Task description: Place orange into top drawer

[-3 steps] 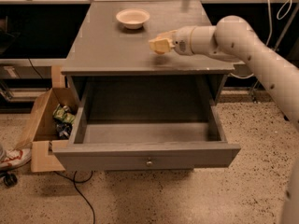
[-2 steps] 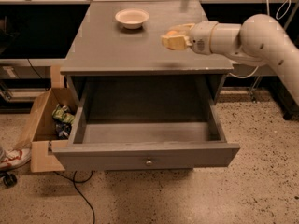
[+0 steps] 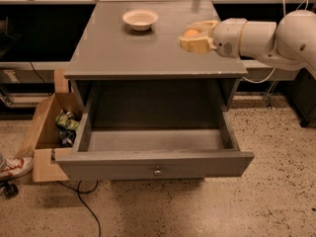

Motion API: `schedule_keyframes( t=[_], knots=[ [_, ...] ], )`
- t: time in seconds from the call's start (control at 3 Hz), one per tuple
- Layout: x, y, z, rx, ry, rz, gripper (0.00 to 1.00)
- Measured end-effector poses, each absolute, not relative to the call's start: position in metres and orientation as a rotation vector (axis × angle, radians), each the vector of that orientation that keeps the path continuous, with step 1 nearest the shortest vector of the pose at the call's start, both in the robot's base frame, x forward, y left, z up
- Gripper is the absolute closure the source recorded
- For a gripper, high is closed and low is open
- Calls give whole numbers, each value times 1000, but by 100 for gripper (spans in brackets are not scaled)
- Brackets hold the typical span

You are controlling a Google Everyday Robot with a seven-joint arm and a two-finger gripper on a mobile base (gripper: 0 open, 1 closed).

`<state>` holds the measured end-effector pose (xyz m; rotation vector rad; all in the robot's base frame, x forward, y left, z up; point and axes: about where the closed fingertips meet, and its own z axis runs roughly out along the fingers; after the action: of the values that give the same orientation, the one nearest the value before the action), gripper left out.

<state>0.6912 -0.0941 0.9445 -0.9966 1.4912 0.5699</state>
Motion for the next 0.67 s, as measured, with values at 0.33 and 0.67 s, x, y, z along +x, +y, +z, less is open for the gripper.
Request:
schedule_keyframes(
  t=[0.33, 0.67],
  knots=[
    [689, -97, 935, -999, 1523, 572, 100],
    [665, -107, 934, -992, 1574, 542, 100]
  ],
)
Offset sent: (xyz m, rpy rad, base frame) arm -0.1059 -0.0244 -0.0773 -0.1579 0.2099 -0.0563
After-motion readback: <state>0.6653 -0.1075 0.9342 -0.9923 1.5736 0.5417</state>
